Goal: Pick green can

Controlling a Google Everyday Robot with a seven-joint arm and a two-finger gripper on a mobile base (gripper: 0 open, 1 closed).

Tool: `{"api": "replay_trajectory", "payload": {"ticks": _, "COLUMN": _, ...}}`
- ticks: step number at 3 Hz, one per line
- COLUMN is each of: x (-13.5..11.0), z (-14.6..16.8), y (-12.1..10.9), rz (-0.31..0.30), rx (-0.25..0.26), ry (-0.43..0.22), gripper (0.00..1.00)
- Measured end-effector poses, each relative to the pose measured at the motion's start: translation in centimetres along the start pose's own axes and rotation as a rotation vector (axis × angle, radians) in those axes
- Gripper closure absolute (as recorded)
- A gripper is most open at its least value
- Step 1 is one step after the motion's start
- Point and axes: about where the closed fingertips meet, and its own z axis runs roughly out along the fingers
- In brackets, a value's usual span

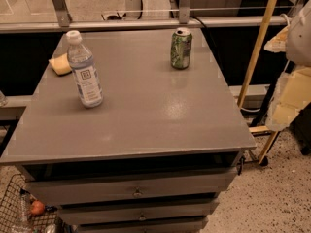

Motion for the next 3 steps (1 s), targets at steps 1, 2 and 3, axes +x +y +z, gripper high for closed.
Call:
{"api": "replay_trajectory", "payload": {"ticks": 1, "x": -0.2, "z": 0.0, "y": -0.2, "rz": 0.007, "rx": 0.008, "ry": -0.013, "gripper": 0.00}}
{"api": "replay_trajectory", "payload": {"ticks": 2, "x": -1.5, "z": 2.5, "y": -2.5, "rz": 0.092, "rx": -0.009, "ry": -0.078, "gripper": 0.00}}
{"api": "replay_trajectory", "payload": {"ticks": 3, "x": -4.1, "z": 6.1, "y": -6.3, "rz": 0.204, "rx": -0.031, "ry": -0.150, "gripper": 0.00}}
